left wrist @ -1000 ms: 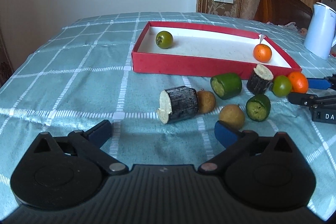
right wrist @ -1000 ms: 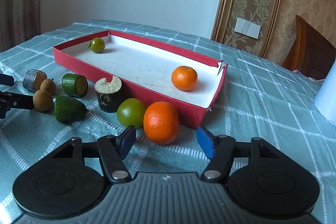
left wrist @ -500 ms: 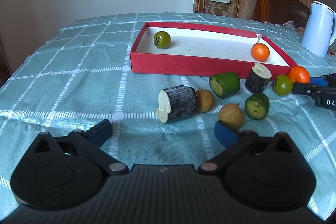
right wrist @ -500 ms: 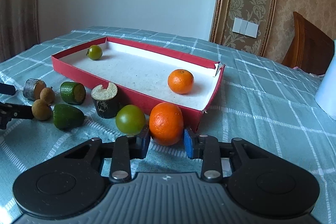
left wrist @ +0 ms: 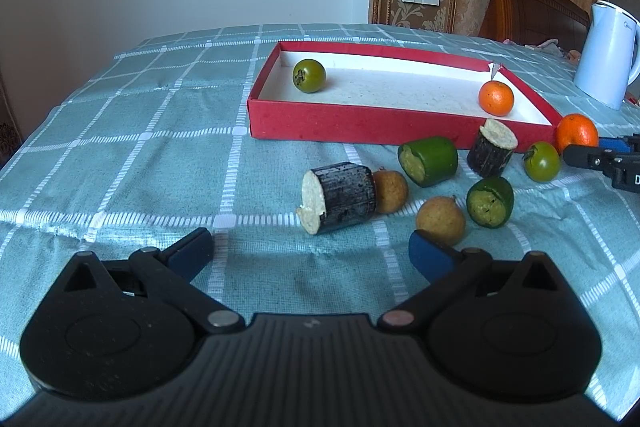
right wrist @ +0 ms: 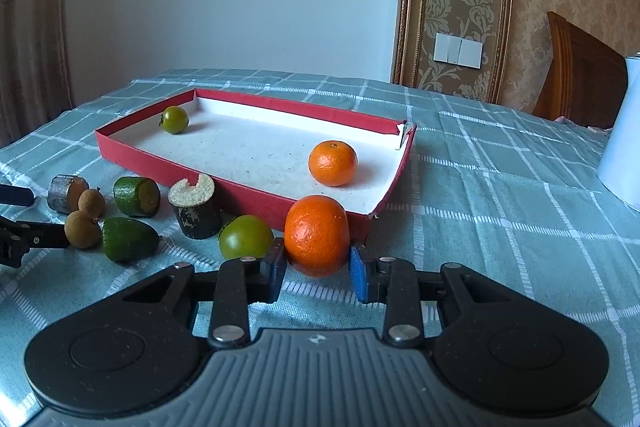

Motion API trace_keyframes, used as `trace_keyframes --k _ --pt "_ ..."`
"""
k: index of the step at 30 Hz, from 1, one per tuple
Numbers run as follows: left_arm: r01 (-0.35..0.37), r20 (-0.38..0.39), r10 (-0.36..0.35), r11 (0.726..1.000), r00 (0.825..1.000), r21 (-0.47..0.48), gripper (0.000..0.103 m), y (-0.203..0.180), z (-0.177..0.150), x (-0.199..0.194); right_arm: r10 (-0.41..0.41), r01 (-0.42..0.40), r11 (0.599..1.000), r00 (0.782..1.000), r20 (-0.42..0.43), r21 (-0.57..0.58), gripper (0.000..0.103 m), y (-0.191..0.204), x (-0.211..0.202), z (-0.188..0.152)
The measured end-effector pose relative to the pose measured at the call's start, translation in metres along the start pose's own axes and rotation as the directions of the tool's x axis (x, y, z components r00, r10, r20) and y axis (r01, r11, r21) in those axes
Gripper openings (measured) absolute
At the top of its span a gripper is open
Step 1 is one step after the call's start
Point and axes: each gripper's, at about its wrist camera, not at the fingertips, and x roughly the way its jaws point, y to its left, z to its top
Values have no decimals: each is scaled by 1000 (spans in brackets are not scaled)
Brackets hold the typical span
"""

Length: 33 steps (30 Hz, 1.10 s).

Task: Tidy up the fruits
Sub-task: 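Grasp the large orange beside the tray with the right gripper, then carry the orange into the tray and open the right gripper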

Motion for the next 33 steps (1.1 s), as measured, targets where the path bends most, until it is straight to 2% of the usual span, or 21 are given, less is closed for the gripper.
trace_keyframes --k 8,15,25,33 --pt "0 0 0 1000 1000 0 103 0 0 0 24 -23 999 999 36 -32 33 8 0 23" --pt "0 0 0 1000 1000 0 103 0 0 0 18 -16 998 999 35 -53 33 14 29 49" --pt "-1 1 1 1000 1000 1 103 0 0 0 17 -19 999 999 -43 -39 33 15 86 74" --pt "-1 1 1 1000 1000 1 103 0 0 0 -7 3 997 998 -58 -75 33 27 113 86"
